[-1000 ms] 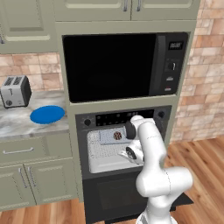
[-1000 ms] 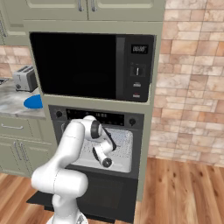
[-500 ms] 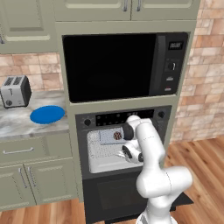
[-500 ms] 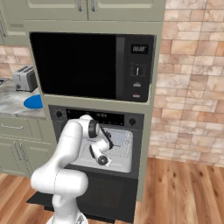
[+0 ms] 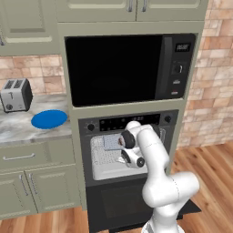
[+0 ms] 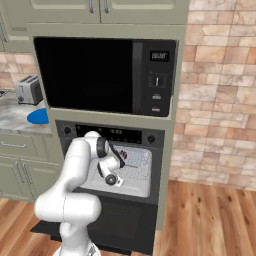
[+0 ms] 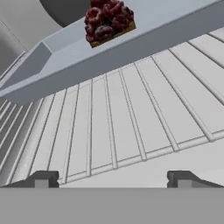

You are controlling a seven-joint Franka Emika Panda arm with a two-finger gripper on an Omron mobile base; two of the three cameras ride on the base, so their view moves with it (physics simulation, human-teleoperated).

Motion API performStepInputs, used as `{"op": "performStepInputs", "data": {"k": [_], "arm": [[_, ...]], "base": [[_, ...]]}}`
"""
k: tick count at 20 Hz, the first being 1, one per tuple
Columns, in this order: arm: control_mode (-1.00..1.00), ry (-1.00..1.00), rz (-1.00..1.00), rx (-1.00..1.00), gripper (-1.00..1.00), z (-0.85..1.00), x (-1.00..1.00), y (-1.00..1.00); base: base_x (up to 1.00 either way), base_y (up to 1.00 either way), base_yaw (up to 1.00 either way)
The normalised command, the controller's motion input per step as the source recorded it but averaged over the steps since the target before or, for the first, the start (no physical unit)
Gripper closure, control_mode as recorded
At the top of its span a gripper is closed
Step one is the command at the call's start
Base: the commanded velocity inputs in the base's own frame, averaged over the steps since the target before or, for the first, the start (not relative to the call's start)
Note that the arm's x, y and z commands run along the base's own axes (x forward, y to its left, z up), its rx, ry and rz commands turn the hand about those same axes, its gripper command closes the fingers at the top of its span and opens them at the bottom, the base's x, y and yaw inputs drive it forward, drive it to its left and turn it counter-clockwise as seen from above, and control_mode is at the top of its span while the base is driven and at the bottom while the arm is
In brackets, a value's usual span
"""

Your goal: Take the baked cake out of the oven and place it on the plate for cooling. Then close the oven door.

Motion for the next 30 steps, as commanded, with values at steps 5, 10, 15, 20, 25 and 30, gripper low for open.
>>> {"op": "performStepInputs", "data": {"k": [5,10,15,20,25,30], "arm": [[-1.00,0.00,0.00,-0.08,-1.00,0.00,0.06,0.19],[-1.00,0.00,0.00,-0.07,-1.00,0.00,0.03,0.17],[-1.00,-0.02,0.00,-0.08,-1.00,0.00,0.01,0.03],[-1.00,-0.09,0.00,-0.12,-1.00,0.00,0.04,-0.02],[-1.00,-0.07,0.00,-0.13,-1.00,0.01,0.20,-0.01],[-1.00,0.00,0.00,-0.09,-1.00,0.00,0.37,0.00]], "base": [[0.00,0.00,0.00],[0.00,0.00,0.00],[0.00,0.00,0.00],[0.00,0.00,0.00],[0.00,0.00,0.00],[0.00,0.00,0.00]]}}
